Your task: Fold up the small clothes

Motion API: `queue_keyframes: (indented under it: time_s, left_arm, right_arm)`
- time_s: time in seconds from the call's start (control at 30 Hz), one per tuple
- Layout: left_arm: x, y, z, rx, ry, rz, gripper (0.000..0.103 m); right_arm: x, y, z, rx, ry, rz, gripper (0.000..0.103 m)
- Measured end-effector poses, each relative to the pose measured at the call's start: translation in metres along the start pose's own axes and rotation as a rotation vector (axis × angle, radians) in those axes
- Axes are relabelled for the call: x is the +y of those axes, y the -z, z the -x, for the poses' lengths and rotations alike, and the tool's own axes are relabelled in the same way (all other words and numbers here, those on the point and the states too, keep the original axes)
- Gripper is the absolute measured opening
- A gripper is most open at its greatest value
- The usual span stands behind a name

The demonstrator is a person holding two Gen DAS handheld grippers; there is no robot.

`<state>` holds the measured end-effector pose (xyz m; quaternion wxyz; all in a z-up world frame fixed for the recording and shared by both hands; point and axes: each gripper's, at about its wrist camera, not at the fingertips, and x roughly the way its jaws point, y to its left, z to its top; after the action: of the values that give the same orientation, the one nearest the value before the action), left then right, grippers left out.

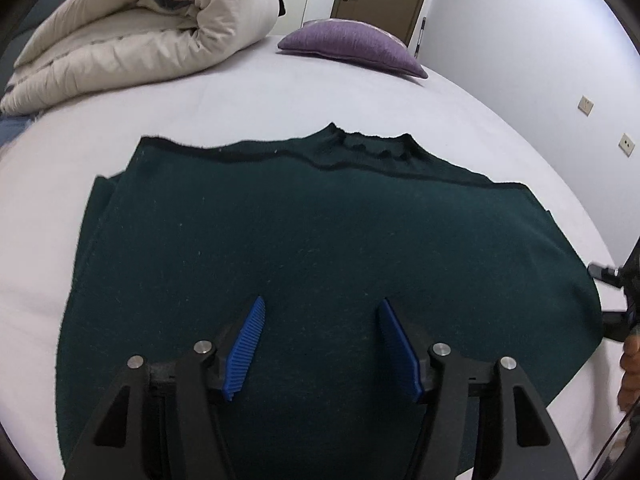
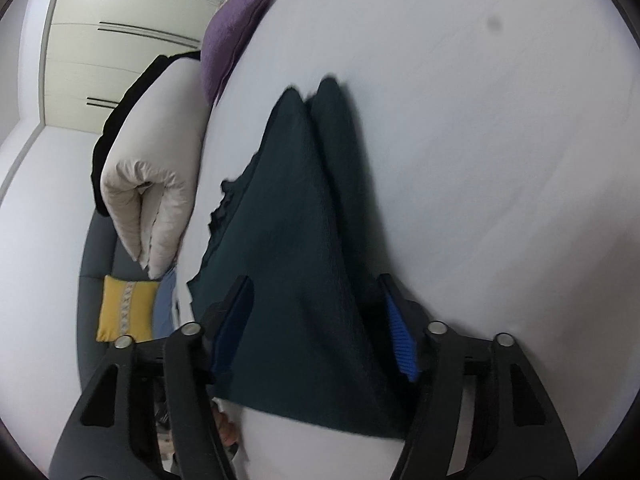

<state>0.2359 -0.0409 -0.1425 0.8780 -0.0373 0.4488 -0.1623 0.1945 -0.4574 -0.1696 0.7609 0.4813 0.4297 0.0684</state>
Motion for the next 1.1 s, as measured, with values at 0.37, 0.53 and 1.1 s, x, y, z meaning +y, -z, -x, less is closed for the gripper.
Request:
queue_keyframes:
  time_s: [0.37,0.53,1.1]
  left_arm:
    - [0.005,-0.001,-0.005,0.019,0.016,0.009,0.065]
    - [0.008,0.000,-0.005,0.018,0.034,0.009,0.065]
    - [0.037,-0.005,0.004,0.016,0.193,0.179,0.053]
  right_arm:
    - [-0.001,0.006,-0.025,-0.011,-0.009,-0.063,0.028]
    - [0.000,0.007,-0.034,-0.011,-0.005,-0.069,0.023]
    - [0.097,0.007,-0.046,-0.078,0.261,0.198,0.014]
